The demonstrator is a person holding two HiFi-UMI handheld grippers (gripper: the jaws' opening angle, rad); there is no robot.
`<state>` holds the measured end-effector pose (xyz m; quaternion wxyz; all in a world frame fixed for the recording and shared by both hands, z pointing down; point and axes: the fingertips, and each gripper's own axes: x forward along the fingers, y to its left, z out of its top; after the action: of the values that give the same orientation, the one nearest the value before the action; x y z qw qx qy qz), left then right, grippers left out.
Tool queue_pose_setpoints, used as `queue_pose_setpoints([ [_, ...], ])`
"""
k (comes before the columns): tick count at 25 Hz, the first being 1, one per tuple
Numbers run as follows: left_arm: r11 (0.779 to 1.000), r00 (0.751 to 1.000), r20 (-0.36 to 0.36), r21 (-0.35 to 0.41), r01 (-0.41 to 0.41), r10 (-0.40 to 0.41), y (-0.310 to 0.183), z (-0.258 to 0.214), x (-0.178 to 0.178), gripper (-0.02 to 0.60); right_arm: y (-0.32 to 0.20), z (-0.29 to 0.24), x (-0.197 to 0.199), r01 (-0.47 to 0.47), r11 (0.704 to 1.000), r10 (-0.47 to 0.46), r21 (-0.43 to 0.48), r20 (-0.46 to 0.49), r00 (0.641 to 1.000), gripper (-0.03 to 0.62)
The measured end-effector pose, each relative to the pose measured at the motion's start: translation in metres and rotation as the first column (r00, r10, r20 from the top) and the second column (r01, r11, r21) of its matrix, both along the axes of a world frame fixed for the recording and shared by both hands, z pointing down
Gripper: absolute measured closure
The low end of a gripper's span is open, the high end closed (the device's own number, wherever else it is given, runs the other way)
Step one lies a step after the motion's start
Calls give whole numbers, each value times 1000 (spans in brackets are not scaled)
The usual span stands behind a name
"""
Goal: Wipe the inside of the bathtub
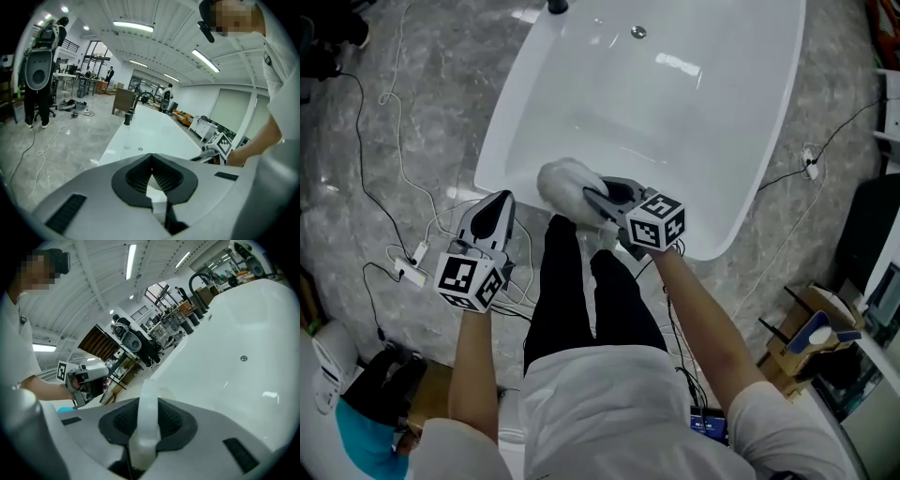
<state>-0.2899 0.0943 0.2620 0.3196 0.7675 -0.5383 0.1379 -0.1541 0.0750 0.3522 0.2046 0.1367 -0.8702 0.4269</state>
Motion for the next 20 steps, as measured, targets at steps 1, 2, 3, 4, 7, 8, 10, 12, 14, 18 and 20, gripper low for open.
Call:
queue_pose_setpoints([
  [1, 1000, 1000, 4, -4, 6, -6, -2, 5, -4, 569, -1, 5, -4, 7, 1000, -7, -8, 5, 1000, 494],
  [2, 1000, 1000, 5, -8, 9, -9, -3, 10, -7, 569, -1, 10, -7, 14, 1000, -14, -15, 10, 1000, 494],
  [3, 1000, 1000, 6, -11, 10, -9, -5, 14, -10, 569, -3, 15, -10, 19, 1000, -19, -23, 14, 1000, 494],
  [4, 1000, 1000, 8, -13, 8, -8, -7, 17, -13, 569, -4, 20, -14, 23, 999, -23, -32, 19, 1000, 494],
  [7, 1000, 1000, 11, -13, 6, -6, -15, 29, -21, 569, -7, 32, -26, 40, 998, -38, -50, 38, 999, 494],
  [8, 1000, 1000, 8, -12, 8, -7, -18, 32, -22, 569, -7, 36, -30, 47, 997, -45, -54, 42, 998, 494],
  [10, 1000, 1000, 1, -10, 10, -10, -22, 38, -23, 569, -6, 44, -36, 57, 996, -54, -67, 52, 997, 494],
  [12, 1000, 1000, -7, -8, 17, -17, -26, 43, -25, 569, -5, 51, -42, 62, 994, -57, -90, 62, 996, 494],
  [14, 999, 999, -12, -7, 35, -35, -28, 48, -30, 569, -2, 57, -49, 78, 992, -71, -102, 69, 995, 494],
  [18, 998, 998, -13, 3, 63, -63, -34, 54, -40, 569, -5, 64, -62, 116, 987, -105, -111, 97, 990, 494],
  [20, 998, 998, -8, 7, 57, -57, -36, 58, -42, 569, -6, 68, -68, 137, 983, -123, -119, 120, 985, 494],
])
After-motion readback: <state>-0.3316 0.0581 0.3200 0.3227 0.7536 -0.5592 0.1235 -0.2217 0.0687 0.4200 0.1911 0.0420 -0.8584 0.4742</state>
